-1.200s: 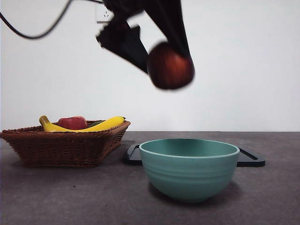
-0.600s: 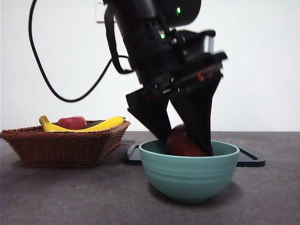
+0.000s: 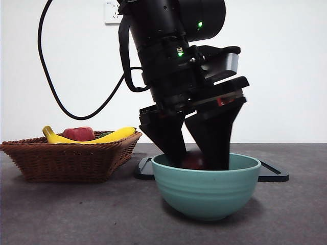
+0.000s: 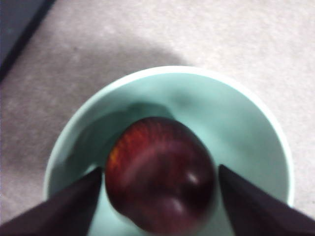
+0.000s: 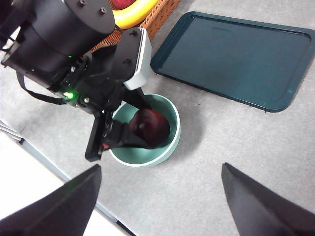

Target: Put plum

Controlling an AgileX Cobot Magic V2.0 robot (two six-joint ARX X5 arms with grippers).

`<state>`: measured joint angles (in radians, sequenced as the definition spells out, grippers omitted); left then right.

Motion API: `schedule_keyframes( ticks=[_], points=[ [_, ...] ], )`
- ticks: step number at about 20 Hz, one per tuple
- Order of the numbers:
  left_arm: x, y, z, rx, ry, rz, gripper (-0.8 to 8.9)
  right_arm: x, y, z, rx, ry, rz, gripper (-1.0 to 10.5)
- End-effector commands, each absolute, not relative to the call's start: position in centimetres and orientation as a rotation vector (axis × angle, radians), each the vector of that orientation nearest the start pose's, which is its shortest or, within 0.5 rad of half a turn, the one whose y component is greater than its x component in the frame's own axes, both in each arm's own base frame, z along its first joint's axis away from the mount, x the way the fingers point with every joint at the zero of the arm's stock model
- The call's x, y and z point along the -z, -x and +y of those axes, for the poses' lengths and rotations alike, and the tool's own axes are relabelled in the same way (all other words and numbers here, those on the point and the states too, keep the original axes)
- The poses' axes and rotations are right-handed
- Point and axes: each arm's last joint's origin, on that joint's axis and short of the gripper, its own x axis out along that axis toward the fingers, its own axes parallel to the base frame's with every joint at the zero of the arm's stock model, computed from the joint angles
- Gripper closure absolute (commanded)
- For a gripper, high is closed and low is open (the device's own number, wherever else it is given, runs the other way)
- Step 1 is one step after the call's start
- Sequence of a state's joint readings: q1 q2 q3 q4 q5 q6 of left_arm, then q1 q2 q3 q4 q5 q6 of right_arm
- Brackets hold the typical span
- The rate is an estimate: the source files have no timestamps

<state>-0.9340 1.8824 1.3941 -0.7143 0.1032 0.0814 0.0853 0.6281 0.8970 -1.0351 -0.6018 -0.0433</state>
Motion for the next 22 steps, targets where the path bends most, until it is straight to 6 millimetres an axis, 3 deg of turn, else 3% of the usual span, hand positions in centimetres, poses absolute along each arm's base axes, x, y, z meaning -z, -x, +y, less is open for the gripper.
schedule_keyframes(
  ticks=[1, 5, 9, 15, 22],
  points=[
    [-20.2, -22.1, -31.5, 0.975, -0.589, 1.099, 3.98, -32.4, -9.1, 2.5, -0.671, -0.161, 0.72, 5.6],
    [-20.2, -22.1, -31.5, 0.974, -0.588, 1.099, 4.0, -32.4, -9.1, 2.5, -0.67, -0.161, 0.72, 5.6],
    [-21.7, -22.0, -31.2, 0.979, -0.569, 1.062, 4.0, -32.4, -9.1, 2.5, -0.671, -0.161, 0.72, 5.6],
    [-28.0, -21.5, -28.8, 0.979, -0.475, 0.893, 4.01, -32.4, -9.1, 2.5, -0.671, -0.161, 0.72, 5.6],
    [-36.2, -21.0, -21.3, 0.857, -0.282, 0.693, 4.04, -32.4, -9.1, 2.5, -0.671, -0.16, 0.72, 5.6]
  ],
)
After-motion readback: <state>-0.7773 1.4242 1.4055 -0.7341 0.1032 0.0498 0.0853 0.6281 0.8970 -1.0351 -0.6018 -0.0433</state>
